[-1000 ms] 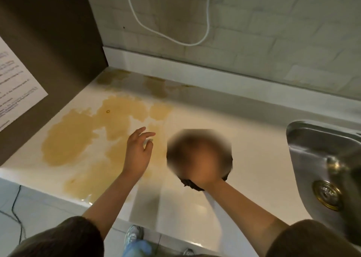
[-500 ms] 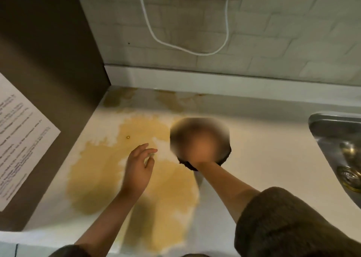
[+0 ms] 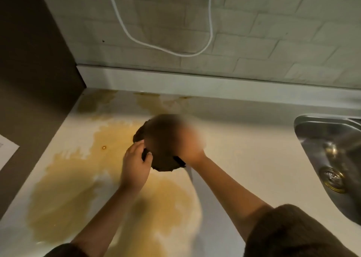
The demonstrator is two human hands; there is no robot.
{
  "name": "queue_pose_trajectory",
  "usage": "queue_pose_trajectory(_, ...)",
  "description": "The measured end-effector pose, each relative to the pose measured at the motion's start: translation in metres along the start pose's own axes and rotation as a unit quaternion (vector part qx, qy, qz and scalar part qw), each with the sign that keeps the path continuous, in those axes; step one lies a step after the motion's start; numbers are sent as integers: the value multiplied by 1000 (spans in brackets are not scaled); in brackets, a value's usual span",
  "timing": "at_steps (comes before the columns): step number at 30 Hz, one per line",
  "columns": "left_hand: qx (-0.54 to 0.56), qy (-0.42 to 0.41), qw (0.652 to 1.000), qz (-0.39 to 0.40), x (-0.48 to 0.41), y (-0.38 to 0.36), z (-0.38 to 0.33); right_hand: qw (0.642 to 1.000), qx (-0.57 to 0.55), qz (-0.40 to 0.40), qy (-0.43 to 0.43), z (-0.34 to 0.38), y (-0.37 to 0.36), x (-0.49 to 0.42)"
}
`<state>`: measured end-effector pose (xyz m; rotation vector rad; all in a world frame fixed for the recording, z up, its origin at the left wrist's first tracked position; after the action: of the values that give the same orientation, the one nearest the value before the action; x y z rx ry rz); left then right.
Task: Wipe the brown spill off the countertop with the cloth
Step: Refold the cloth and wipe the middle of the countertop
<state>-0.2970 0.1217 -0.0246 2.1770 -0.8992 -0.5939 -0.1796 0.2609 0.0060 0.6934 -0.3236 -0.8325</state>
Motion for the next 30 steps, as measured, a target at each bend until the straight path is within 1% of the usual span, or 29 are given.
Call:
queue_pose_trajectory(1,-5,-13,1000,5,-5,-5,-10,1000,-7,9,-2,-15,7,5)
queue_pose_trajectory(2,-15,-23,1000,8,-9,-12,-19,1000,22,5,1,-31,13,9)
queue_pose_trajectory(3,-30,-25,999,11,-12,-18,-27,997,74,-12,8,-48,21,12)
queue_pose_trajectory(4,-47,-24,998,18,-16,-26,-34,992,123,-27,-5,-70,30,13)
queue_pose_trajectory(6,-105,-23,994,22,-23,-35,-44,985,166,-26,-32,-98,38,10)
queue_pose_trajectory(8,-197,-17,980,36,-31,-46,-43,981,189,-21,-36,-111,42,8)
queue_pose_trajectory(9,-238,-6,969,62,-35,-55,-39,979,198,-13,-38,-118,41,8)
queue_pose_trajectory(11,-297,15,950,101,-42,-66,-30,979,200,-4,-44,-128,39,7)
queue_pose_trajectory(12,-311,19,944,107,-45,-69,-28,979,200,-4,-41,-126,38,6)
queue_pose_trajectory(16,-329,-2,938,110,-57,-81,-36,981,188,-7,-42,-127,36,4)
queue_pose_trajectory(25,-300,-36,940,156,-86,-125,-82,986,165,-10,-38,-127,38,5)
queue_pose_trajectory(27,-299,-32,940,161,-92,-126,-78,986,166,-6,-35,-127,39,6)
queue_pose_trajectory(30,-301,-10,942,149,-95,-118,-70,984,173,-5,-38,-128,38,6)
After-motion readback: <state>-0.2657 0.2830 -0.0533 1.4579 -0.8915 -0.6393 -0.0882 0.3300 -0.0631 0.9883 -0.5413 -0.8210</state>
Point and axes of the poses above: each hand's wrist, its own x-axis away from the middle knuckle, its own y-axis out of the back of the hand, z = x × y, the point moved 10 cm from there along -x, towards the middle knuckle, and after that the axes turned 8 degrees about -x, right-handed, at the moved point
